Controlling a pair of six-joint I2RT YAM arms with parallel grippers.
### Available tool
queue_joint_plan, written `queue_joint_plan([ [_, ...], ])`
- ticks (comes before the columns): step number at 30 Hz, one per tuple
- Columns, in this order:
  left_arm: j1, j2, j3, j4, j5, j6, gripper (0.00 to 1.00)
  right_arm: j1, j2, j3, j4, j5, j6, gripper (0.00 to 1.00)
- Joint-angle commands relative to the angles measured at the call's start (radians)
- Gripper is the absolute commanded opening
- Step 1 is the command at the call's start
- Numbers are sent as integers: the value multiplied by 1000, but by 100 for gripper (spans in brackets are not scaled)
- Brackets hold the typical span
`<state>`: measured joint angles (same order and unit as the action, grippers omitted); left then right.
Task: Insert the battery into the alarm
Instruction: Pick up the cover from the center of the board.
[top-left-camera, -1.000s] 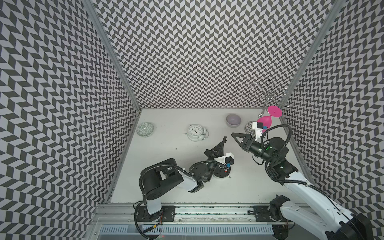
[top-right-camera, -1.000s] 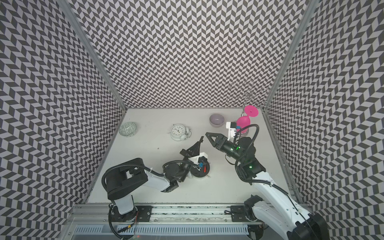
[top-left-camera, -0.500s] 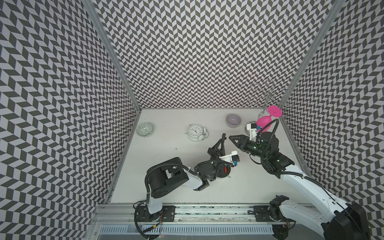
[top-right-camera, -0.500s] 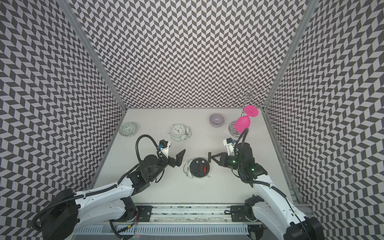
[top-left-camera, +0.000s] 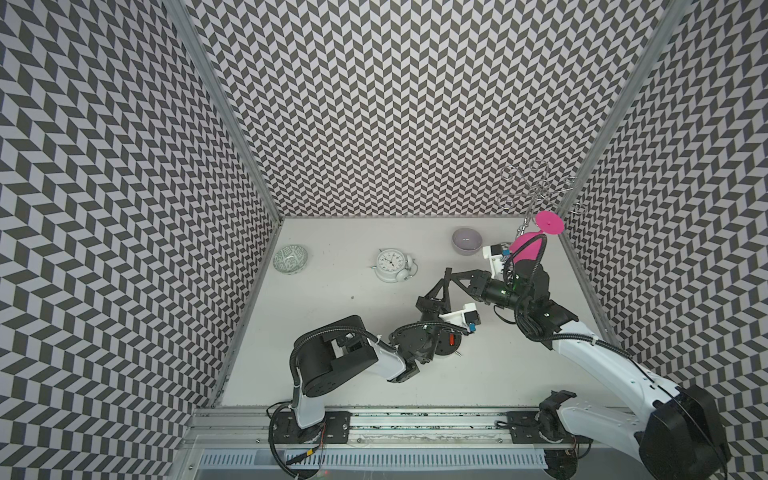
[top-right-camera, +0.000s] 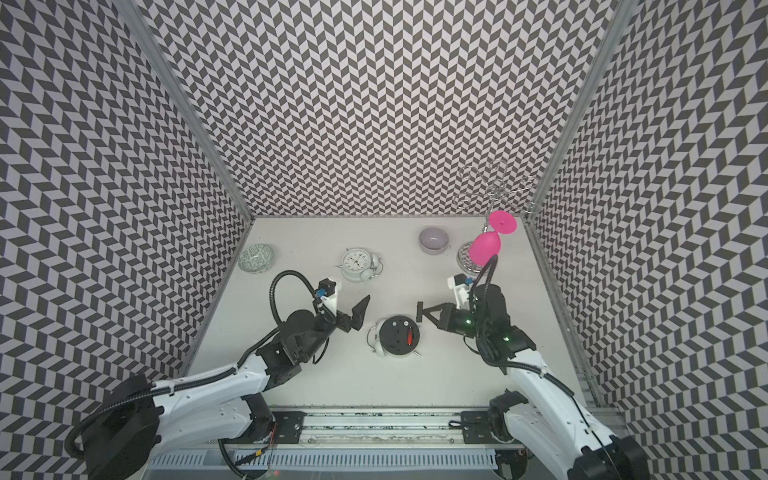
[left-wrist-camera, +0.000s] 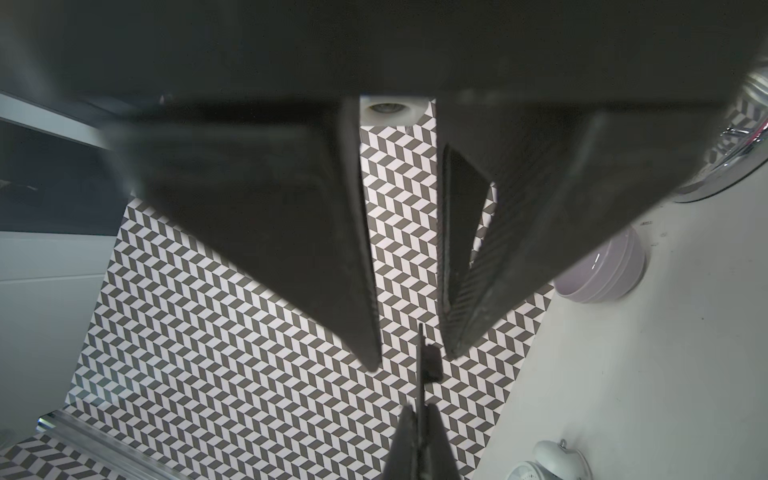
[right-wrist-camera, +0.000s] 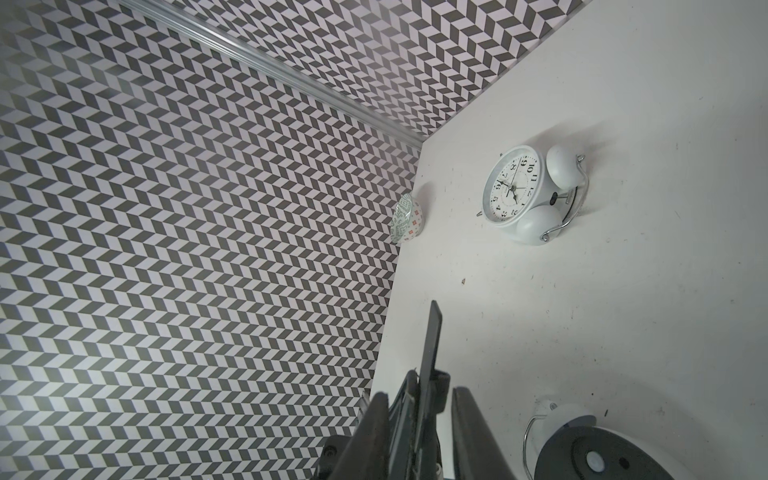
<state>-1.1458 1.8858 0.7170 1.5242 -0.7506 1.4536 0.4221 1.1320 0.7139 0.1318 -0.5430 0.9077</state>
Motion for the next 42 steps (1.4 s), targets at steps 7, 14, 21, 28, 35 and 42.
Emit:
queue_joint_plan([
  [7,-11,6,4,330,16,8,0,-2,11,33,60,-14,3,17],
  [14,-11,11,7,330,13,16,0,-2,23,38,47,-23,5,10],
  [21,-12,10,6,330,13,16,0,-2,18,37,41,-17,4,0],
  [28,-19,5,-1,330,-5,-8,51,-3,-7,30,42,10,-4,0],
  [35,-48,-7,-49,327,-26,-84,69,-6,-21,24,33,59,-11,0],
  [42,-53,-86,-212,263,-84,-325,77,-54,-57,30,-49,123,-69,0],
])
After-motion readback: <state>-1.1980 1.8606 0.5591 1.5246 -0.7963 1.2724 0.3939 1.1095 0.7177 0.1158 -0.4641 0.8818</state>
